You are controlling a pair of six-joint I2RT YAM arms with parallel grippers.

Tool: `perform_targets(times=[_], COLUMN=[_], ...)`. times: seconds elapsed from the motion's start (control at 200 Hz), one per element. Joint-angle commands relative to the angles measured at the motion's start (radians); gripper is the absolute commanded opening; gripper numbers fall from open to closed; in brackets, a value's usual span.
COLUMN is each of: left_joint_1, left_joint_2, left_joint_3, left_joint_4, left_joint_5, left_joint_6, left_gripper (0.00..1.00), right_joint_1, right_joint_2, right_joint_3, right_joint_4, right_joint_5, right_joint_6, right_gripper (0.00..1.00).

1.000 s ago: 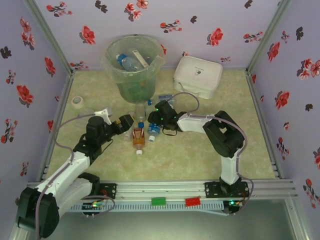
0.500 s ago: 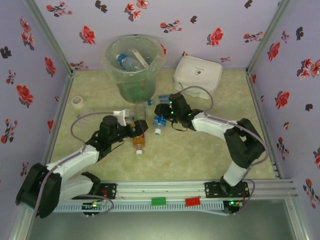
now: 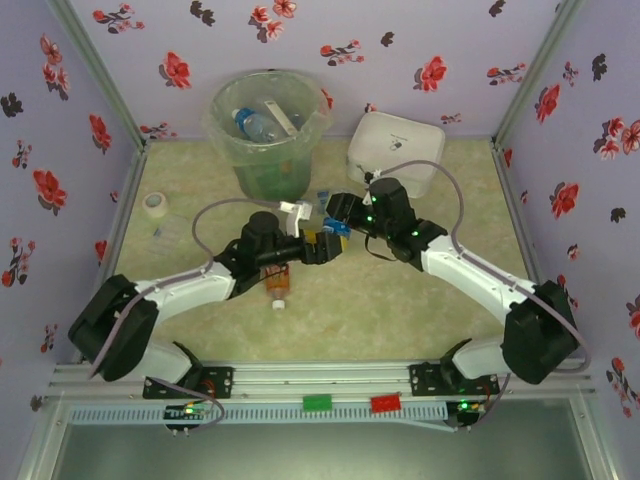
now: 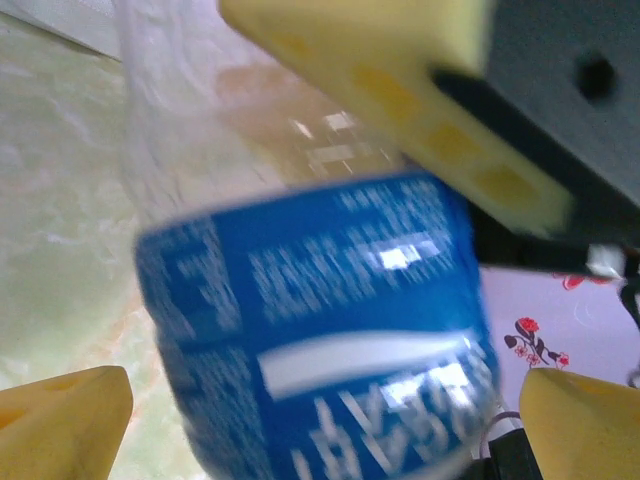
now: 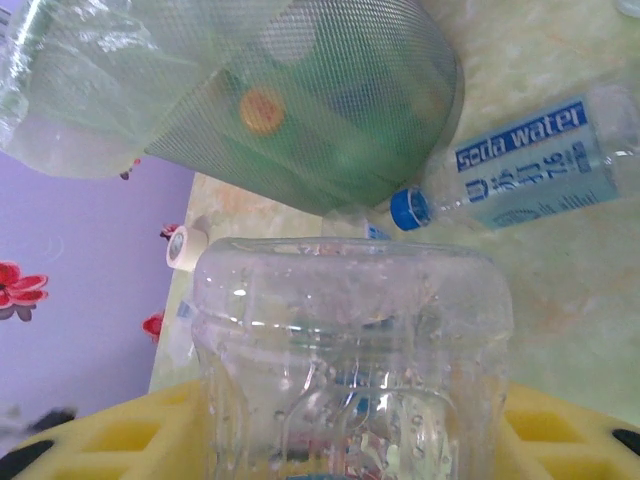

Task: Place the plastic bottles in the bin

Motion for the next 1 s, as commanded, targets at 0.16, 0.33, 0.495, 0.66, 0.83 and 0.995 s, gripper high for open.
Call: perform_targets(times=[0.16,0.33,0.495,0.66,0.83,0.995], left_joint_1=[-0.01,-0.026,-0.029,-0.029,-0.028,-0.023], left_joint_2=[0.115,0.174,0.19,0.187,0.192,0.187], left_joint_3=[0.11,0.152,0.152,0.16,0.174,0.167], left_joint_4=[0.046,0.066,0.11,0.105,0.089,0.058], left_joint_5=[0.073,0.119,0.134,0.133,0.131,0.101], left_joint_6=[0.015,-0.012,-0.05,-0.053,-0.053,-0.047], left_gripper=[0.85,0.72,0.56,0.45,0.37,0.32], right_joint_1=[-0.001,-0.001,-0.002,-0.004,-0.024,-0.057], right_joint_2=[-0.085,-0.077,-0.073,-0.081,-0.109,-0.171], right_joint_3=[-0.098,-0.092,-0.09,-0.091,-0.09,-0.102], right_joint_4=[-0.006,-0.011,-0.005,-0.008,-0.051,-0.077], right_joint_5=[0.04,0.047,0.052,0.057,0.075,0.094], right_joint_6=[0.014,0.002,-0.002,-0.008,-0.018,-0.015], right_gripper=[0.5,0.5,0.5,0.57,0.77,0.89])
